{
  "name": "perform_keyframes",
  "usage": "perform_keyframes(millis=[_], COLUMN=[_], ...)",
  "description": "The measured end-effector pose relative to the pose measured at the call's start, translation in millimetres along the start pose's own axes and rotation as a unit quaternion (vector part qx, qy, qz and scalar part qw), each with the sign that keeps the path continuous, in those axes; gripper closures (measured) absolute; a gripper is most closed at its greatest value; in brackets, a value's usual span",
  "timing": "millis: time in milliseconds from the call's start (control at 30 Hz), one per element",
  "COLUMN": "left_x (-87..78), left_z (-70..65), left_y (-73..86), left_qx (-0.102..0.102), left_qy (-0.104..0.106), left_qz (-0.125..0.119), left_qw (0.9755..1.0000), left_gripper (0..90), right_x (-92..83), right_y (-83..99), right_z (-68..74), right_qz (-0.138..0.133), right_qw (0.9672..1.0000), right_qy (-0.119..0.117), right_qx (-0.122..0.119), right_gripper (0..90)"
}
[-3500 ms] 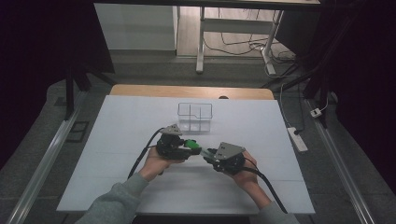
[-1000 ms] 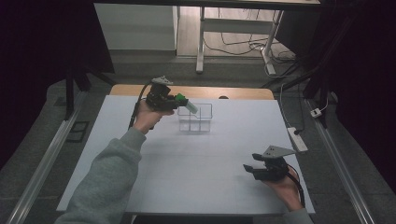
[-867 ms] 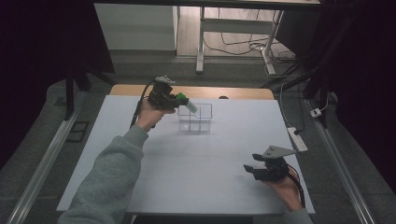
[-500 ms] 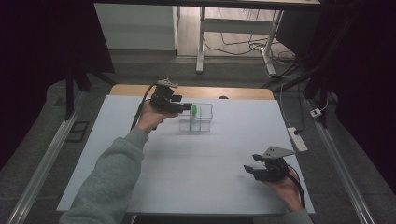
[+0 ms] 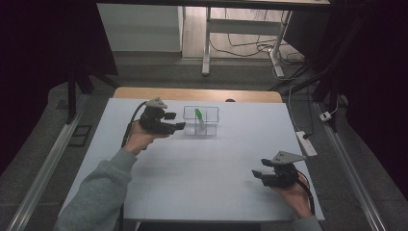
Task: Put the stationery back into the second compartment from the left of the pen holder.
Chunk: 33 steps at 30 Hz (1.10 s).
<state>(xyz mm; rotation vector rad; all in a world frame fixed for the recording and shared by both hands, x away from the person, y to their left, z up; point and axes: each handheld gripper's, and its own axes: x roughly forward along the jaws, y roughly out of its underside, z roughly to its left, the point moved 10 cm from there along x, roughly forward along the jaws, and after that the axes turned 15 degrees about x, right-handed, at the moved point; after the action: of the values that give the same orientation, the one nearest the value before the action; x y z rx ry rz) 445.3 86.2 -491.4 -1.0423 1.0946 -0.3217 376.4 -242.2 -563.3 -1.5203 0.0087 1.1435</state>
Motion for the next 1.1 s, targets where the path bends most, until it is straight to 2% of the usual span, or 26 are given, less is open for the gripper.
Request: perform_keyframes(millis=[167,333,600,833,933,1100], left_x=[-11.8,-22.7,-40.3,-53.0,-56.6,-56.7], left_z=[-15.1,-27.0,-42.5,-51.6,-52.7,-54.4], left_y=[25.8,56.0,96.8,120.5,125.2,128.3], left_qx=[0.003,0.006,-0.019,-0.023,-0.03,-0.029], left_qy=[0.001,-0.011,-0.014,-0.021,-0.025,-0.027], left_qz=[0.003,0.017,0.026,0.038,0.035,0.035], left_qw=[1.0,0.9998,0.9994,0.9988,0.9986,0.9986], left_gripper=[37.2,37.4,37.5,37.3,37.2,37.2], right_x=[0.1,-0.4,-0.1,-0.5,-0.9,-1.4], right_y=[0.7,0.9,1.0,0.3,-0.1,-1.1], right_z=[-2.8,-5.0,-7.2,-8.5,-9.0,-8.7], right_qz=[-0.001,-0.001,-0.004,-0.006,-0.008,-0.01], right_qw=[1.0,1.0,1.0,0.9999,0.9999,0.9999], right_qy=[0.002,0.006,0.008,0.012,0.012,0.013], right_qx=[0.002,0.002,0.002,0.001,0.0,-0.002], right_gripper=[38.9,38.6,38.2,38.1,38.0,37.9])
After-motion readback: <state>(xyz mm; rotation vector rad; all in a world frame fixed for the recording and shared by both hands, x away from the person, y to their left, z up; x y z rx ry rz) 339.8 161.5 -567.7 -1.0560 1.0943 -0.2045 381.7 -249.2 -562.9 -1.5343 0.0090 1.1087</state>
